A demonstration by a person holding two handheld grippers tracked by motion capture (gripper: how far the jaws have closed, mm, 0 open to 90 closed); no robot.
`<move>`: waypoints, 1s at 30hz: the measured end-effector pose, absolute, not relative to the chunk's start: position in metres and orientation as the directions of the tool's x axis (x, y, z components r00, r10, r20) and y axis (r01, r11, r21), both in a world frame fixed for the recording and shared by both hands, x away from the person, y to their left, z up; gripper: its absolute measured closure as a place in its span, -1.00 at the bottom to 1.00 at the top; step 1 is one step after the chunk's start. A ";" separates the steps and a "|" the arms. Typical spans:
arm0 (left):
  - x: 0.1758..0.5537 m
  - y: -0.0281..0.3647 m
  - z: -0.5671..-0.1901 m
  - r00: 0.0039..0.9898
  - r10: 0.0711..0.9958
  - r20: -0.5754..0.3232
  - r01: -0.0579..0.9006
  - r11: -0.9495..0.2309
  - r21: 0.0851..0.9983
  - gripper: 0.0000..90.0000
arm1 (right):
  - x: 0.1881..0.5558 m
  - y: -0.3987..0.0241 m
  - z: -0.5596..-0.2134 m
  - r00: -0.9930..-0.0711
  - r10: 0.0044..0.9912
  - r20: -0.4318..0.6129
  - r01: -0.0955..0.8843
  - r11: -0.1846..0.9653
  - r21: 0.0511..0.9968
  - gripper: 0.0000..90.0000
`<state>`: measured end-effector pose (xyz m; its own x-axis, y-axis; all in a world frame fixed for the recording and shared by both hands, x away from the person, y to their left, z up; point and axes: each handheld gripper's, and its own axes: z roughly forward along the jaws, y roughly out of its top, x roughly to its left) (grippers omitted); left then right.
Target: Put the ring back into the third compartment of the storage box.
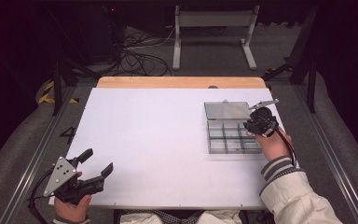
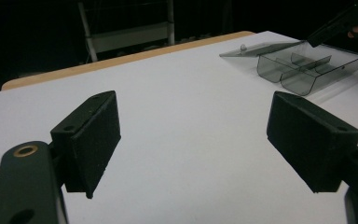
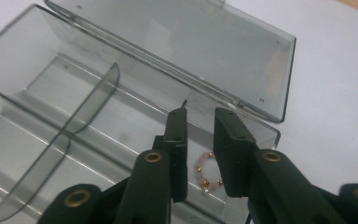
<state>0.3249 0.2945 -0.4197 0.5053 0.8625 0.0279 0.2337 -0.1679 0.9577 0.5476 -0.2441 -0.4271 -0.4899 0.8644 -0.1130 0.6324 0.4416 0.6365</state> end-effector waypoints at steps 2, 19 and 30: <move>0.325 0.294 -0.420 0.505 0.862 0.028 0.234 -0.168 0.958 -0.60 | 0.546 -0.244 -0.424 -0.496 0.862 -0.107 0.619 0.437 0.653 0.55; 0.325 0.293 -0.419 0.509 0.860 0.031 0.233 -0.172 0.957 -0.60 | 0.514 -0.237 -0.389 -0.579 0.815 -0.012 0.495 0.364 0.789 -0.46; 0.324 0.289 -0.419 0.516 0.856 0.036 0.234 -0.181 0.955 -0.60 | 0.493 -0.235 -0.379 -0.645 0.764 0.016 0.426 0.341 0.838 -0.87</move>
<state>0.3240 0.2894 -0.4191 0.5159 0.8559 0.0360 0.2336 -0.1810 0.9553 0.4930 -0.2349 -0.3792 -0.6446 0.7644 0.0165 0.4261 0.3412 0.8379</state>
